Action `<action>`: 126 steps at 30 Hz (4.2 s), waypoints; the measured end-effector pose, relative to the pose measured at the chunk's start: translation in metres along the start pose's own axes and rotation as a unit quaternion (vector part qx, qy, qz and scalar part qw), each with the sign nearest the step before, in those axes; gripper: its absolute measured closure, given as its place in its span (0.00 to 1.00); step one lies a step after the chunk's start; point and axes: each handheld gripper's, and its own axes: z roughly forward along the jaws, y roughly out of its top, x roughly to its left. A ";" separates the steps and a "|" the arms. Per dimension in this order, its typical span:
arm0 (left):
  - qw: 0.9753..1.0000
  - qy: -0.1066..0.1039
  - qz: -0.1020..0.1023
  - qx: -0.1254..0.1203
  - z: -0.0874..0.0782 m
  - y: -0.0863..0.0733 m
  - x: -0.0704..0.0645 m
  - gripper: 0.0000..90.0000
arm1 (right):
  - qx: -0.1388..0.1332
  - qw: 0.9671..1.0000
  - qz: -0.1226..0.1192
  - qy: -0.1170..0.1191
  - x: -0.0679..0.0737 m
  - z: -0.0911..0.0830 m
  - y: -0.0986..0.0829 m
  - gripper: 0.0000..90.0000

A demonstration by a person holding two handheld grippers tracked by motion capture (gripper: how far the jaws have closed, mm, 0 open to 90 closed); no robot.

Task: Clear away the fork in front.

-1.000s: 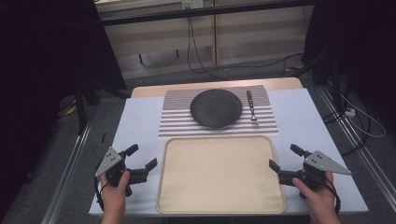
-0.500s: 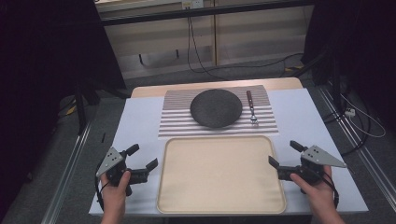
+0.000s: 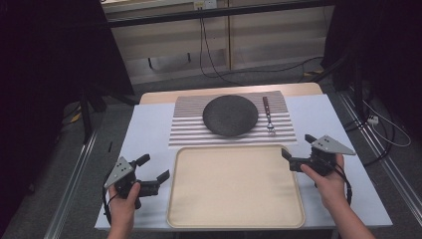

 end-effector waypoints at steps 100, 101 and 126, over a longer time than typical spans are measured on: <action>1.000 0.001 0.013 0.022 0.004 -0.004 -0.004 0.03 | 0.218 0.973 0.047 -0.063 -0.053 0.202 0.039 0.87; 1.000 0.001 0.013 0.022 0.004 -0.004 -0.004 0.03 | 0.225 0.971 0.046 -0.058 -0.053 0.199 0.040 0.87; 1.000 0.000 0.015 0.016 0.004 -0.003 -0.006 0.03 | 0.274 0.961 0.016 -0.025 -0.053 0.101 0.017 0.86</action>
